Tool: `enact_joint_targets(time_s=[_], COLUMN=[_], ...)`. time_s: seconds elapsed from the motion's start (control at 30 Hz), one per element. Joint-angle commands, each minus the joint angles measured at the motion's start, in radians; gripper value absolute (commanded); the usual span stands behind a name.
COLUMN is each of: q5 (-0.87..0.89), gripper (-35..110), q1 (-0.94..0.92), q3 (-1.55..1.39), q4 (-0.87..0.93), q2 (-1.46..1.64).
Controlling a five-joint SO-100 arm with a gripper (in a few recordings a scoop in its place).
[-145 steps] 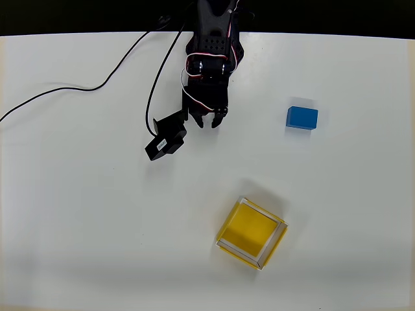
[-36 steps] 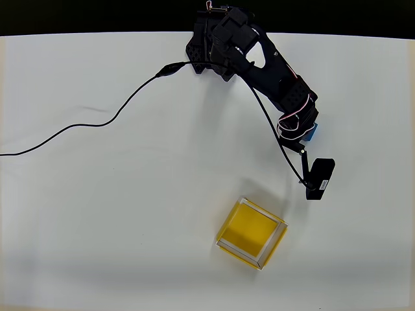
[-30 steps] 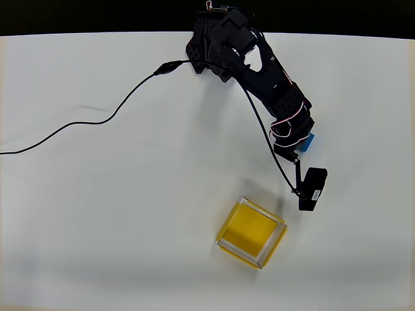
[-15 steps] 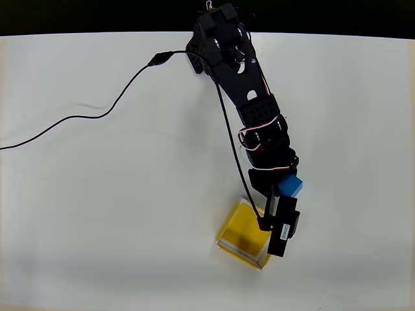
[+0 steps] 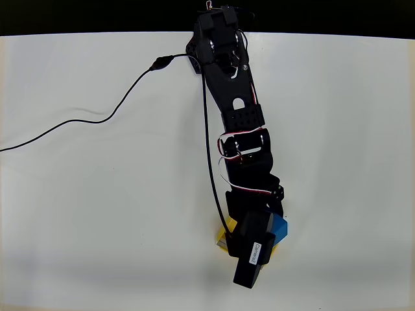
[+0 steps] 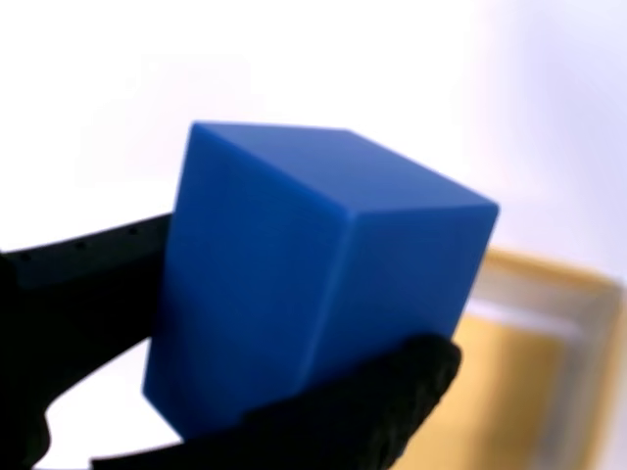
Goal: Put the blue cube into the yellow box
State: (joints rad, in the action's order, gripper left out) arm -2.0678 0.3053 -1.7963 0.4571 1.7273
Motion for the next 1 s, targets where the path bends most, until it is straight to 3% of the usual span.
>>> enact_joint_targets(time_s=[0.0,0.67,0.97], q5=[-0.011,0.094,0.104], gripper=[17,18,26], q1=[-0.049,-0.064,-0.060], q3=[0.170,0.221,0.160], q4=[-0.044,-0.069,-0.120], q2=[-0.005,-0.268,-0.278])
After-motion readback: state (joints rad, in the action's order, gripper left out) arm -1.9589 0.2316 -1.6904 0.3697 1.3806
